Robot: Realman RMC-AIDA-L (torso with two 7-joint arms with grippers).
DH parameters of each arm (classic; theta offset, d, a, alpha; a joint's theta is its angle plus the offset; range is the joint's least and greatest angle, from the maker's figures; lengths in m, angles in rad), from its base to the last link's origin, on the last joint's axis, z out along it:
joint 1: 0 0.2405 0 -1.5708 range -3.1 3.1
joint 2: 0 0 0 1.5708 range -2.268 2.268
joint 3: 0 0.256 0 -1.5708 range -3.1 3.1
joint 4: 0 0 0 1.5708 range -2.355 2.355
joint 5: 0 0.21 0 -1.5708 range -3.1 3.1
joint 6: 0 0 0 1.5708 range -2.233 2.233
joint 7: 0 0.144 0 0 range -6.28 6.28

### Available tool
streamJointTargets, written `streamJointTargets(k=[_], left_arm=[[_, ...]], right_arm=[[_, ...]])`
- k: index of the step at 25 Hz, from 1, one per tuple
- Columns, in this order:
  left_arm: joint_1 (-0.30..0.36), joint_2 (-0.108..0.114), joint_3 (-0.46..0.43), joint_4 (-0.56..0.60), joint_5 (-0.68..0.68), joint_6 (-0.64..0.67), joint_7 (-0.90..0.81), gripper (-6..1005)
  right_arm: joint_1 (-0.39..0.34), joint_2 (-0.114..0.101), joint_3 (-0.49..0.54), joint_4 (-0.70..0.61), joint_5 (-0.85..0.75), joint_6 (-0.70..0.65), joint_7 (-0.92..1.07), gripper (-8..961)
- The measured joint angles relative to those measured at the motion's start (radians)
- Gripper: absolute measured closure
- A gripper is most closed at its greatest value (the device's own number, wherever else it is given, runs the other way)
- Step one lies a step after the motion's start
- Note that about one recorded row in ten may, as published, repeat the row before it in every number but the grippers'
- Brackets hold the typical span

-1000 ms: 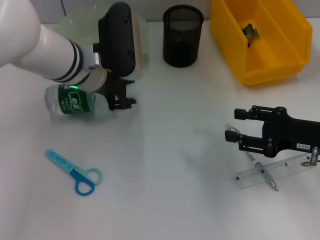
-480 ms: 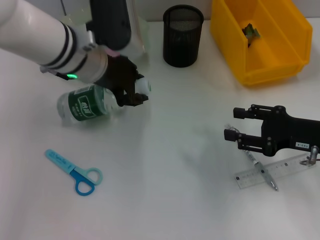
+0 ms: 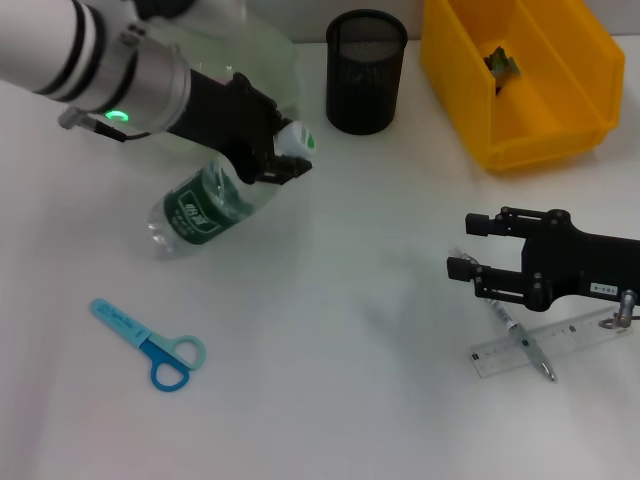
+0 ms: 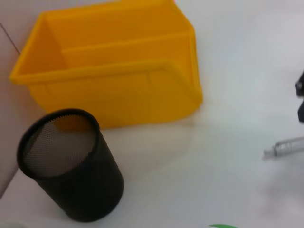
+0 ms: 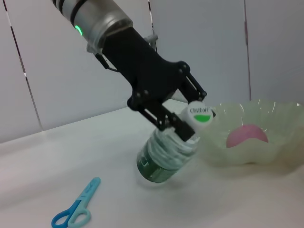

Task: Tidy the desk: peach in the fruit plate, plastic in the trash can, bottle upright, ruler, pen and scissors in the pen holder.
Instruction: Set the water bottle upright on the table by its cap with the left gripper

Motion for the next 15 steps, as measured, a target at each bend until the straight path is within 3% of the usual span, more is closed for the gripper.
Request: streamJointTargets(k=[11, 15], left_arm=[[0.011, 0.005, -0.16, -0.019, -0.092, 0.054, 0.01, 544], [0.011, 0.006, -0.259, -0.048, -0.128, 0.087, 0.027, 542]], right_arm=[[0.0, 0.0, 0.0, -0.003, 0.0, 0.0, 0.0, 312], [0.001, 0.0, 0.0, -0.006, 0.0, -0.002, 0.0, 313]])
